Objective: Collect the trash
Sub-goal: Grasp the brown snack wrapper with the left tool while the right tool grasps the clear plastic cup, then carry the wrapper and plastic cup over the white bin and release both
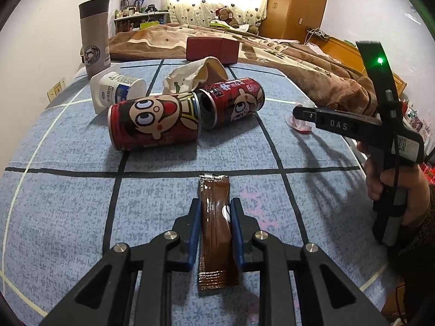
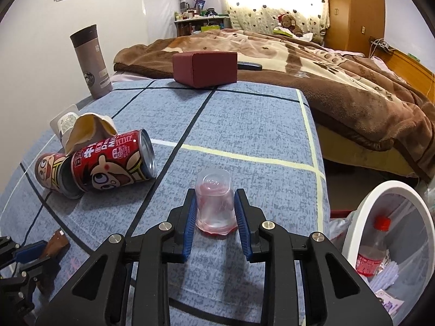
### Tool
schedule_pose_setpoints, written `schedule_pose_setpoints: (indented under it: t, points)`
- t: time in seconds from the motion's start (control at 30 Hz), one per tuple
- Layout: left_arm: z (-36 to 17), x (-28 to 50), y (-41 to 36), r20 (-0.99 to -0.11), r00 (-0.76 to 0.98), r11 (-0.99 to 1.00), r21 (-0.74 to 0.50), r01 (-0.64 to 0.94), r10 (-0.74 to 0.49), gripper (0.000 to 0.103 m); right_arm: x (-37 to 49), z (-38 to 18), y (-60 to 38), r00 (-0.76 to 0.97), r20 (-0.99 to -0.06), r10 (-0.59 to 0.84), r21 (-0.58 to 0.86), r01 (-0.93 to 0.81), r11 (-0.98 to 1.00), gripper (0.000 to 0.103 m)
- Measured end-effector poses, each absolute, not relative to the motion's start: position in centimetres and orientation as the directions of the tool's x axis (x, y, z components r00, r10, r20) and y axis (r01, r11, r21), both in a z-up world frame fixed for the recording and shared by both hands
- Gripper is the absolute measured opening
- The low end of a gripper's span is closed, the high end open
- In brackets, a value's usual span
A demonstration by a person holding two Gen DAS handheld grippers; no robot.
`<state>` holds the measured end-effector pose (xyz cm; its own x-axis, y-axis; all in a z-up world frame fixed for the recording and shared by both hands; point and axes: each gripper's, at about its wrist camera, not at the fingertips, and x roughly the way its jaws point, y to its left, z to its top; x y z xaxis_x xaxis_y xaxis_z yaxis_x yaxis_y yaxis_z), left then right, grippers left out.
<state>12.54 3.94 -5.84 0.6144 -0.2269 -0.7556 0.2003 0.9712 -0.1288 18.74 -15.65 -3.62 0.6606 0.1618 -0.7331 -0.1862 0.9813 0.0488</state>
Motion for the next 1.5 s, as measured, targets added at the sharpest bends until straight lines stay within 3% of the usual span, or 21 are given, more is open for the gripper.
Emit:
schedule_pose_setpoints:
  t: [0.8, 1.5]
  points:
    - [-3.1, 11.7, 2.8, -0.714, 0.655, 0.965, -0.123, 0.231, -0.248, 0.022, 15.3, -2.2, -17.4, 0.694, -0.692, 0.201, 0.125, -0.159, 0.979, 0.029]
    - [0.5, 12.3, -4.1, -0.657, 0.669, 0.922, -0.112, 0.369, -0.348, 0.022, 12.1, 0.6, -22.7, 0.767, -0.624, 0.151, 0.158, -0.065, 0.985, 0.029]
